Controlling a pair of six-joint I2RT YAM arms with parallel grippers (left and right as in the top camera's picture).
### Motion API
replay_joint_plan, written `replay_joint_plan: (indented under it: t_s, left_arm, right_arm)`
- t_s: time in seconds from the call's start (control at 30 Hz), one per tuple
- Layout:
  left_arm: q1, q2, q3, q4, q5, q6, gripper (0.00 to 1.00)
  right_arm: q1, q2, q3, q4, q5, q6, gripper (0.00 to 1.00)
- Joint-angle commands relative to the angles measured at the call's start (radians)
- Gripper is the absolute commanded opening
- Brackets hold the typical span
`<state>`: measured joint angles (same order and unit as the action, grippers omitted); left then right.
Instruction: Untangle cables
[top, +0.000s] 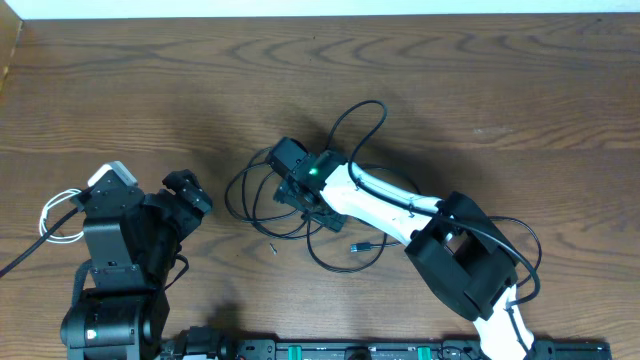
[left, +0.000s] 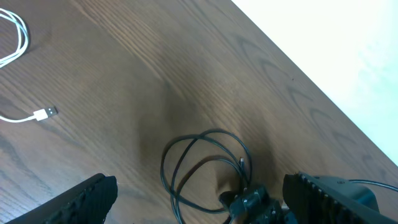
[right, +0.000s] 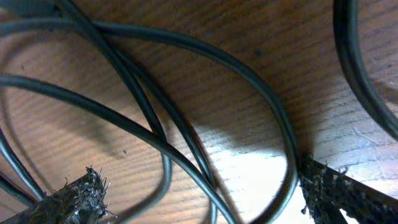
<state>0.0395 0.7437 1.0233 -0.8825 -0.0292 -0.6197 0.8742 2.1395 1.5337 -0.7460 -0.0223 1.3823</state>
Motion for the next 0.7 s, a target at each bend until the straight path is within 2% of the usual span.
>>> replay_joint_plan:
  t_s: [0.0,0.03,0.07,0.2,0.33,0.47,0.53,0.6,0.67]
  left_arm:
    - [0.005,0.000,0.011,0.000,-0.012,0.021,0.91]
    - [0.005,0.000,0.011,0.000,-0.012,0.021,0.90]
    - [0.005,0.000,0.011,0.000,-0.012,0.021,0.90]
    - [0.005,0.000,0.011,0.000,-0.012,0.021,0.90]
    - [0.005,0.000,0.011,0.000,-0.012,0.021,0.90]
    - [0.005,0.000,0.011,0.000,-0.012,0.021,0.90]
    - [0.005,0.000,0.011,0.000,-0.012,0.021,0.90]
    - [0.005,0.000,0.011,0.000,-0.012,0.021,0.90]
    - [0.005,0.000,0.011,0.000,-0.012,0.021,0.90]
  right_arm:
    - [-0.001,0.118,-0.031,0.011,0.017,0.056,0.99]
    - [-0.001,0.126,-0.031,0.008,0.019,0.051,0.99]
    - [0.000,0.138,-0.031,0.006,0.021,0.034,0.95]
    - [0.002,0.167,-0.031,-0.015,0.055,-0.026,0.68]
    - [0.004,0.190,-0.031,-0.042,0.082,-0.030,0.66]
    - [0.003,0.216,-0.031,-0.058,0.084,-0.030,0.75]
    - [0.003,0.223,-0.031,-0.055,0.085,-0.030,0.75]
    - [0.004,0.224,-0.031,-0.055,0.097,-0.031,0.68]
    - [0.005,0.224,-0.031,-0.055,0.116,-0.038,0.56]
